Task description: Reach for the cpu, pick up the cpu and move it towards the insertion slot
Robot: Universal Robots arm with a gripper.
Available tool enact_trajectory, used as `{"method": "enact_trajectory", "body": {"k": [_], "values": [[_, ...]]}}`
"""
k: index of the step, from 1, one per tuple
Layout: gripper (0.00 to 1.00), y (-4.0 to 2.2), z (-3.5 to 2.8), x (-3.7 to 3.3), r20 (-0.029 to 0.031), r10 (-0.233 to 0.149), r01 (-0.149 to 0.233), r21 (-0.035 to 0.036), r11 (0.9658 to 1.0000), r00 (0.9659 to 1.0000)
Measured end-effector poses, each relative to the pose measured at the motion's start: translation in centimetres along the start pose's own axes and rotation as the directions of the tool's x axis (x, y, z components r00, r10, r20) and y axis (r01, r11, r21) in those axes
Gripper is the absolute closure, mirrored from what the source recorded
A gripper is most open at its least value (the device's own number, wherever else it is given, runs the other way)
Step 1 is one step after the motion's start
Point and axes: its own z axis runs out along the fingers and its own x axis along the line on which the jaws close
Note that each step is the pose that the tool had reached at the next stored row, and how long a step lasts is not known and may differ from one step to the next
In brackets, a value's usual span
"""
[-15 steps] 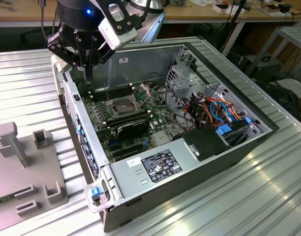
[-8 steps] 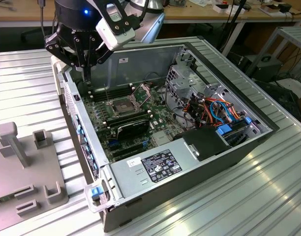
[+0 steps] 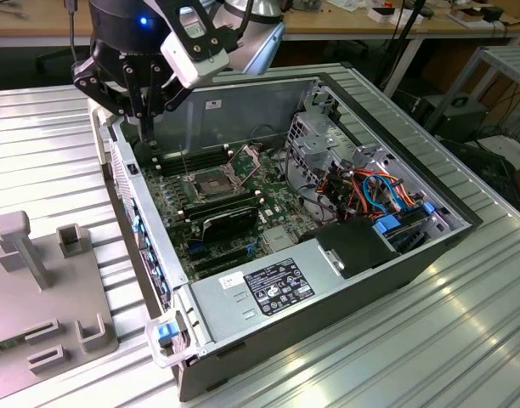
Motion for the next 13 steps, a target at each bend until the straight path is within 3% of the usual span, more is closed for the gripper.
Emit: {"method": "enact_trajectory", "body": {"k": [13], "values": [[0.89, -0.05, 0.07, 0.57, -0.0001, 0.0, 0.0, 0.0, 1.0, 1.0]]}}
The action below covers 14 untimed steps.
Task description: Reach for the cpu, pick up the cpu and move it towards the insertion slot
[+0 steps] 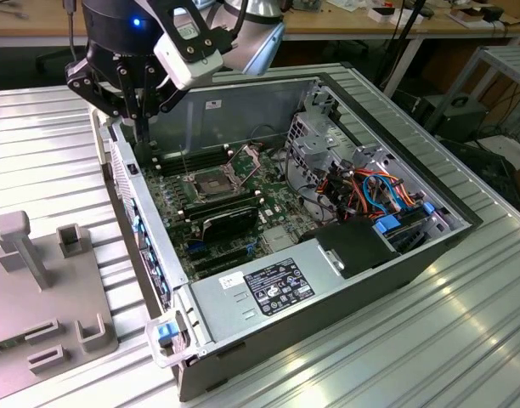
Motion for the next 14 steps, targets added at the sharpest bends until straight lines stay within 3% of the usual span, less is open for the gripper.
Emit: {"method": "enact_trajectory", "body": {"k": [14], "values": [[0.89, -0.06, 0.11, 0.73, 0.0001, 0.0, 0.0, -0.0001, 1.0, 1.0]]}}
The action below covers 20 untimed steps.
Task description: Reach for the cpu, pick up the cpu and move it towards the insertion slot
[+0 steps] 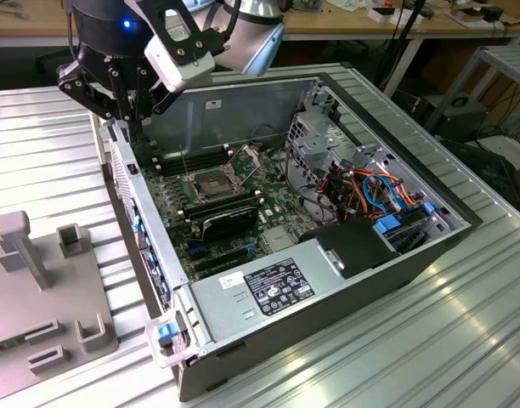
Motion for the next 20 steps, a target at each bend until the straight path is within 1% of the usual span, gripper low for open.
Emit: {"method": "enact_trajectory", "body": {"k": [20], "values": [[0.89, -0.08, 0.15, 0.95, 0.0, 0.0, 0.0, 0.0, 1.0, 1.0]]}}
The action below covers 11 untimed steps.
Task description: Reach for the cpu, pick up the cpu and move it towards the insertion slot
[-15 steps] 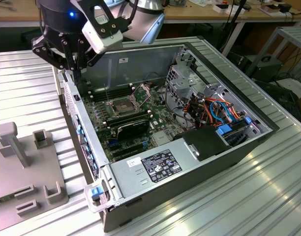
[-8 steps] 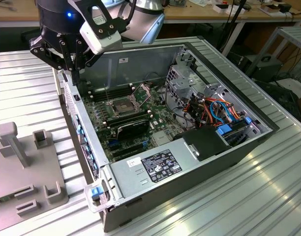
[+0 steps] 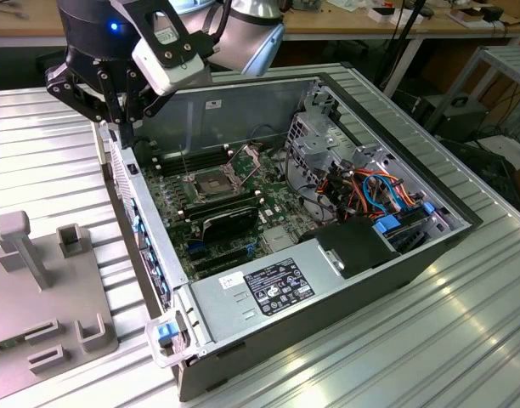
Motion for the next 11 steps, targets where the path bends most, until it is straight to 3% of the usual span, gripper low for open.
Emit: {"method": "enact_trajectory", "body": {"k": [11], "values": [[0.89, -0.04, 0.07, 0.53, 0.0, 0.0, 0.0, 0.0, 1.0, 1.0]]}}
